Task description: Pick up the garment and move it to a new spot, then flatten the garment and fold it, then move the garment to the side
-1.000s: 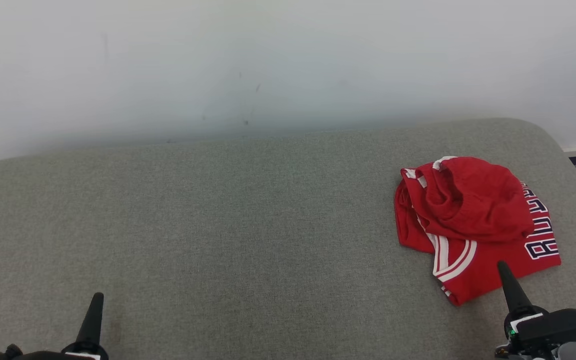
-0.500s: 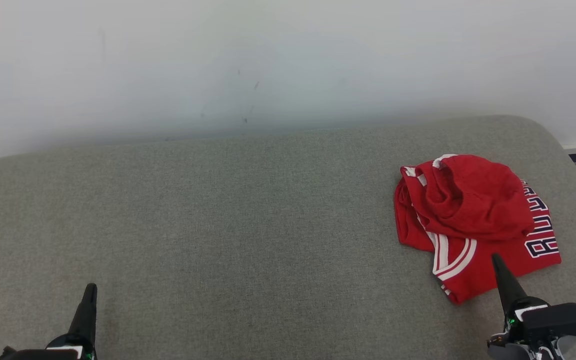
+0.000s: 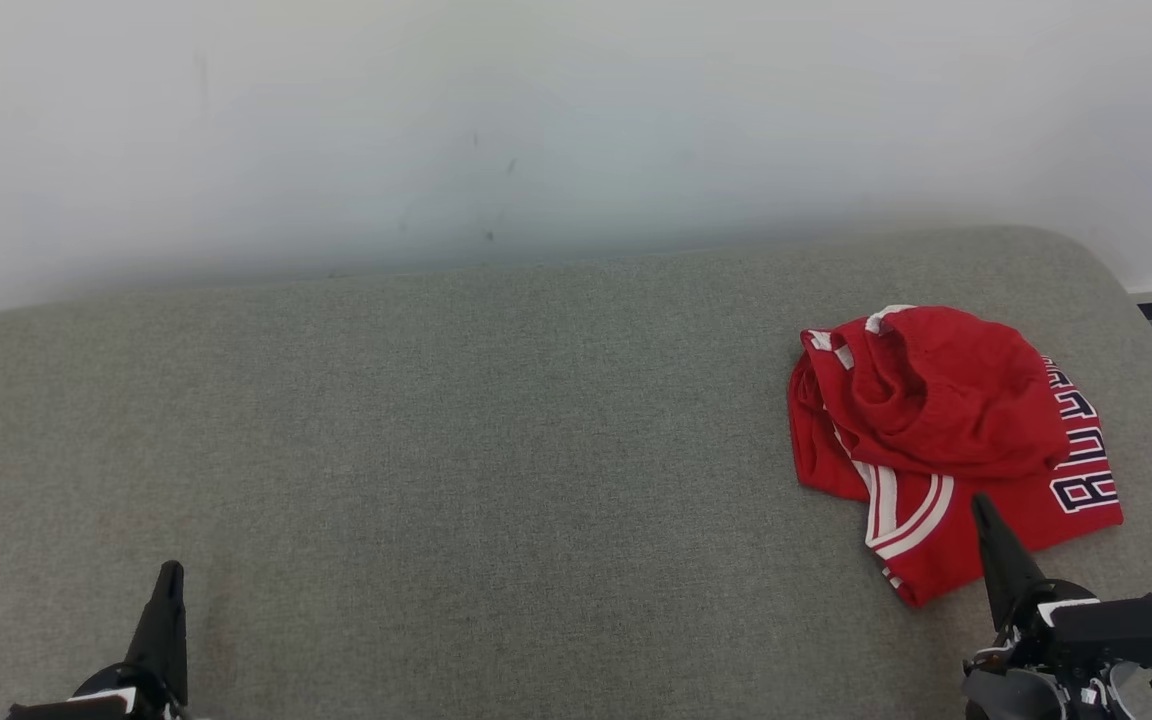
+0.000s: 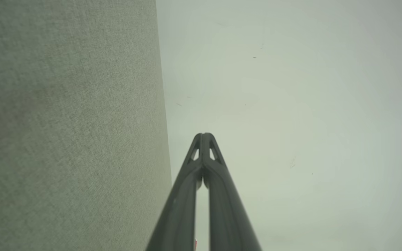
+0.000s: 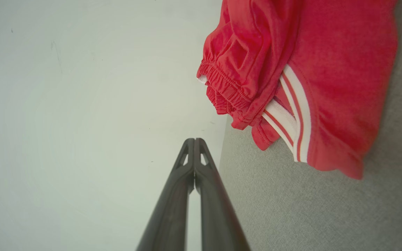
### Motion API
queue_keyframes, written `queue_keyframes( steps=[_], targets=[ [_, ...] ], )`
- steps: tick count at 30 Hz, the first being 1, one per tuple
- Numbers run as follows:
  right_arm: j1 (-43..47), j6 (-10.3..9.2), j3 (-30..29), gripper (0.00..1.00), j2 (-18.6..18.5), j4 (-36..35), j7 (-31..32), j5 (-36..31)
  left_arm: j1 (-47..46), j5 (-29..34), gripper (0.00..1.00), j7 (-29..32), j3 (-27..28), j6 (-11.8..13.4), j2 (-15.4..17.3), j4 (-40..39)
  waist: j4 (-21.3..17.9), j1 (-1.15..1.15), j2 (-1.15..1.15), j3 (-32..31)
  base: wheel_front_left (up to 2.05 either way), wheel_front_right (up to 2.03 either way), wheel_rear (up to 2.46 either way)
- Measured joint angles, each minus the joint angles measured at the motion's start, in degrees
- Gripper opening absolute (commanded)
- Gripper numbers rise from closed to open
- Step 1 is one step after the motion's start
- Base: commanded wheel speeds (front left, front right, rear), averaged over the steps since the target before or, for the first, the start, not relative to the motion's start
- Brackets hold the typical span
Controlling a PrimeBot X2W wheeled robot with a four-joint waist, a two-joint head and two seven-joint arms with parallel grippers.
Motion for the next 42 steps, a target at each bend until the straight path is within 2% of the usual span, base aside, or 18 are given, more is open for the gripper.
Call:
queue_keyframes(
  steps=[42],
  targets=[
    [0.0,0.08,0.0,0.00,0.0,0.2,0.0,0.0,-0.5,0.0,0.00,0.1,0.0,-0.4,0.0,0.2,0.0,0.00,0.00,0.0,0.00,0.00,0.00]
  ],
)
